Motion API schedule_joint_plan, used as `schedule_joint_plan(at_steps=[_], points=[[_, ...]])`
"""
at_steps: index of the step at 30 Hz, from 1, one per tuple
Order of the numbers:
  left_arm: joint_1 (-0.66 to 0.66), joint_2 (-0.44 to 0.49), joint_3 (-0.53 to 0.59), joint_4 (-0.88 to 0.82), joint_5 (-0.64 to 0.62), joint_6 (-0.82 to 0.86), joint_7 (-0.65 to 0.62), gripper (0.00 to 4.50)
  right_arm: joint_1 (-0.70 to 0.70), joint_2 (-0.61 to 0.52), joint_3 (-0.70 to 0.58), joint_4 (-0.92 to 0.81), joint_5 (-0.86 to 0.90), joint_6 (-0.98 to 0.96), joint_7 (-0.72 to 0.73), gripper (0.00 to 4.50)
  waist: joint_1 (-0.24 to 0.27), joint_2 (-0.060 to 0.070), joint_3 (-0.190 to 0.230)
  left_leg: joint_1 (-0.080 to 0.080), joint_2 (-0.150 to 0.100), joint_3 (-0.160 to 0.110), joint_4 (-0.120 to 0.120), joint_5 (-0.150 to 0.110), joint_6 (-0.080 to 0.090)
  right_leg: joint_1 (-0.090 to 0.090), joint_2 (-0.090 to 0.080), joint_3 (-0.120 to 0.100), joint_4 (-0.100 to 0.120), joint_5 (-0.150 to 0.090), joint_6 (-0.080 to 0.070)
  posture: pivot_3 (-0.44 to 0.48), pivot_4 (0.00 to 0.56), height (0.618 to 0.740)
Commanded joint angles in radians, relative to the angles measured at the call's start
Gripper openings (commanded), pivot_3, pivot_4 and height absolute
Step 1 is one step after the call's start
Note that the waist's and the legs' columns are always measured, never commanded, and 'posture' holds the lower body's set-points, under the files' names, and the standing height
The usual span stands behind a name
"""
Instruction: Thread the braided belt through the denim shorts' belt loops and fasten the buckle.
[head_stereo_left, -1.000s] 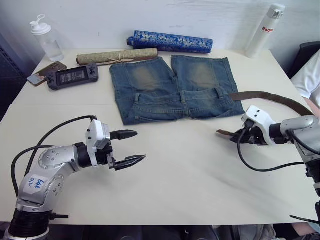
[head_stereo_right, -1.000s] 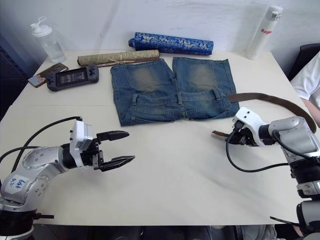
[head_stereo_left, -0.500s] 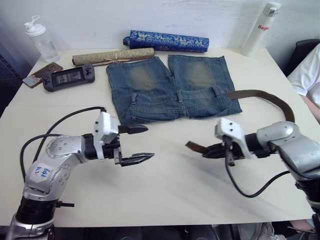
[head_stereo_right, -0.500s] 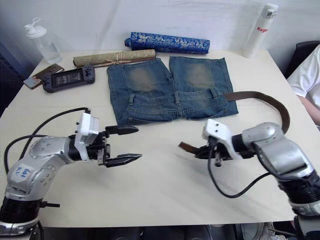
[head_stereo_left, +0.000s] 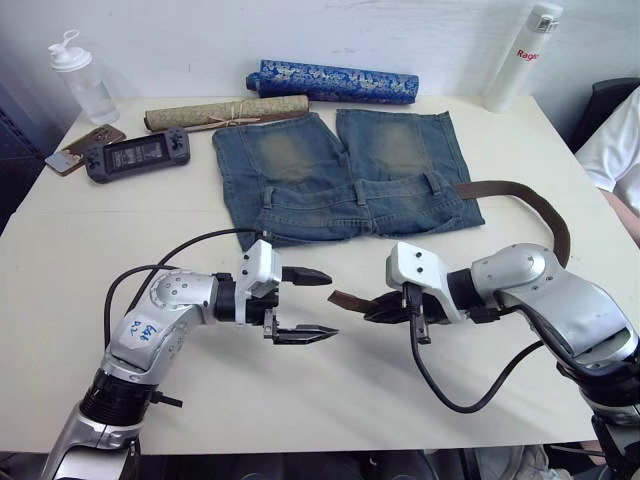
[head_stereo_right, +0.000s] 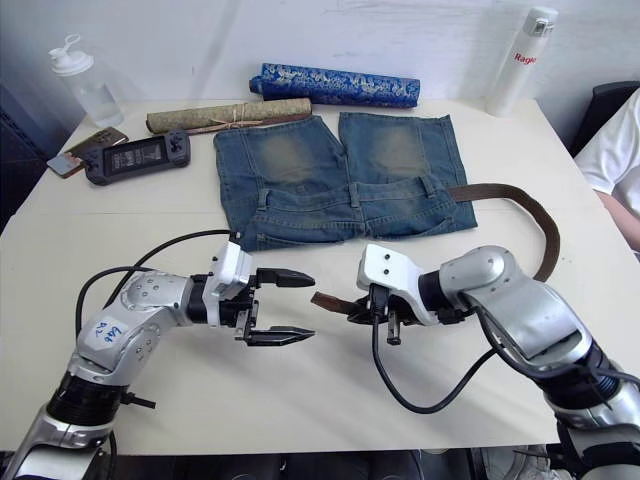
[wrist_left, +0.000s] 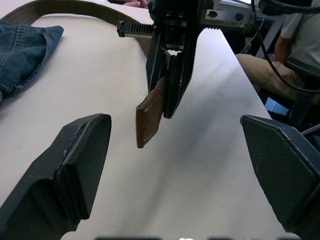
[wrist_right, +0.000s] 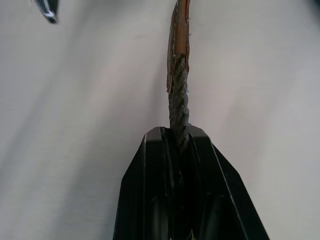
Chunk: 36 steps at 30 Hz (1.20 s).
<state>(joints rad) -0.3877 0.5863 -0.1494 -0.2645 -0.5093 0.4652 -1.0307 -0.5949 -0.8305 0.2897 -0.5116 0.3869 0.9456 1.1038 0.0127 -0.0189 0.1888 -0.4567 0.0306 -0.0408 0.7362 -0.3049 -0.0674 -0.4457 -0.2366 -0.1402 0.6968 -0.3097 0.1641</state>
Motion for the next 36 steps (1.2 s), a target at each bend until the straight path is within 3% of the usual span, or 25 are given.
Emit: schedule_joint_plan(at_steps=[1, 7, 10, 16, 17, 24, 27, 28, 29, 31, 34, 36], points=[[-0.019, -0.015, -0.009, 0.008, 0.014, -0.026, -0.011, 4.5, -0.007, -0.013, -0.015, -0.053, 0.024, 0.007, -0.01, 0.04, 0.0, 0.0, 0.0, 0.0, 0.0, 0.0, 0.0, 0.0, 0.0, 0.0, 0.0, 0.0, 0.0, 0.0, 0.0, 0.0, 0.15, 0.645], [-0.022, -0.038, -0.022, 0.025, 0.029, -0.033, -0.013, 4.5, -0.003, -0.011, -0.012, -0.068, 0.037, 0.016, -0.027, 0.04, -0.001, 0.0, 0.0, 0.0, 0.0, 0.0, 0.0, 0.0, 0.0, 0.0, 0.0, 0.0, 0.0, 0.0, 0.0, 0.0, 0.15, 0.645], [-0.025, -0.048, -0.027, 0.032, 0.033, -0.037, -0.015, 3.28, 0.001, -0.008, -0.014, -0.075, 0.045, 0.02, -0.038, 0.0, -0.001, 0.0, 0.0, 0.0, 0.0, 0.0, 0.0, 0.0, 0.0, 0.0, 0.0, 0.0, 0.0, 0.0, 0.0, 0.0, 0.15, 0.645], [-0.028, -0.064, -0.022, 0.028, 0.026, -0.026, -0.016, 0.26, 0.014, -0.014, -0.015, -0.08, 0.053, 0.016, -0.049, 0.0, -0.002, 0.0, 0.0, 0.0, 0.0, 0.0, 0.0, 0.0, 0.0, 0.0, 0.0, 0.0, 0.0, 0.0, 0.0, 0.0, 0.15, 0.645], [-0.026, -0.064, -0.022, 0.025, 0.025, -0.024, -0.017, 0.05, 0.016, -0.015, -0.015, -0.079, 0.053, 0.014, -0.05, 0.0, -0.002, 0.0, 0.0, 0.0, 0.0, 0.0, 0.0, 0.0, 0.0, 0.0, 0.0, 0.0, 0.0, 0.0, 0.0, 0.0, 0.15, 0.645], [-0.019, -0.07, -0.017, 0.017, 0.023, -0.006, -0.002, 0.05, 0.034, -0.006, -0.032, -0.081, 0.065, 0.01, -0.067, 0.0, -0.002, 0.0, 0.0, 0.0, 0.0, 0.0, 0.0, 0.0, 0.0, 0.0, 0.0, 0.0, 0.0, 0.0, 0.0, 0.0, 0.15, 0.645], [-0.008, -0.086, -0.002, 0.009, -0.005, 0.028, 0.019, 0.0, 0.047, 0.009, -0.065, -0.086, 0.084, 0.004, -0.089, 1.21, -0.002, 0.0, 0.0, 0.0, 0.0, 0.0, 0.0, 0.0, 0.0, 0.0, 0.0, 0.0, 0.0, 0.0, 0.0, 0.0, 0.15, 0.645], [0.0, -0.093, 0.006, 0.003, -0.018, 0.045, 0.032, 0.0, 0.057, 0.011, -0.097, -0.09, 0.102, 0.014, -0.099, 1.86, -0.002, 0.0, 0.0, 0.0, 0.0, 0.0, 0.0, 0.0, 0.0, 0.0, 0.0, 0.0, 0.0, 0.0, 0.0, 0.0, 0.15, 0.645], [0.011, -0.104, 0.017, -0.003, -0.039, 0.07, 0.051, 0.0, 0.07, 0.018, -0.148, -0.089, 0.126, 0.033, -0.117, 2.13, -0.002, 0.0, 0.0, 0.0, 0.0, 0.0, 0.0, 0.0, 0.0, 0.0, 0.0, 0.0, 0.0, 0.0, 0.0, 0.0, 0.15, 0.645], [0.031, -0.125, 0.039, -0.017, -0.079, 0.12, 0.085, 0.0, 0.094, 0.035, -0.242, -0.084, 0.168, 0.063, -0.157, 3.09, 0.0, 0.0, 0.0, 0.0, 0.0, 0.0, 0.0, 0.0, 0.0, 0.0, 0.0, 0.0, 0.0, 0.0, 0.0, 0.0, 0.15, 0.645], [0.078, -0.18, 0.087, -0.06, -0.163, 0.219, 0.187, 0.0, 0.153, 0.084, -0.487, -0.061, 0.302, 0.19, -0.233, 4.48, 0.005, 0.0, 0.0, 0.0, 0.0, 0.0, 0.0, 0.0, 0.0, 0.001, 0.0, 0.0, 0.001, 0.001, 0.001, 0.0, 0.15, 0.645], [0.096, -0.242, 0.137, -0.086, -0.248, 0.295, 0.283, 0.0, 0.212, 0.152, -0.685, -0.064, 0.508, 0.309, -0.28, 4.48, 0.013, -0.001, 0.0, 0.0, 0.0, 0.0, 0.0, 0.0, 0.0, 0.001, 0.0, 0.0, 0.001, 0.002, 0.002, 0.0, 0.15, 0.645]])
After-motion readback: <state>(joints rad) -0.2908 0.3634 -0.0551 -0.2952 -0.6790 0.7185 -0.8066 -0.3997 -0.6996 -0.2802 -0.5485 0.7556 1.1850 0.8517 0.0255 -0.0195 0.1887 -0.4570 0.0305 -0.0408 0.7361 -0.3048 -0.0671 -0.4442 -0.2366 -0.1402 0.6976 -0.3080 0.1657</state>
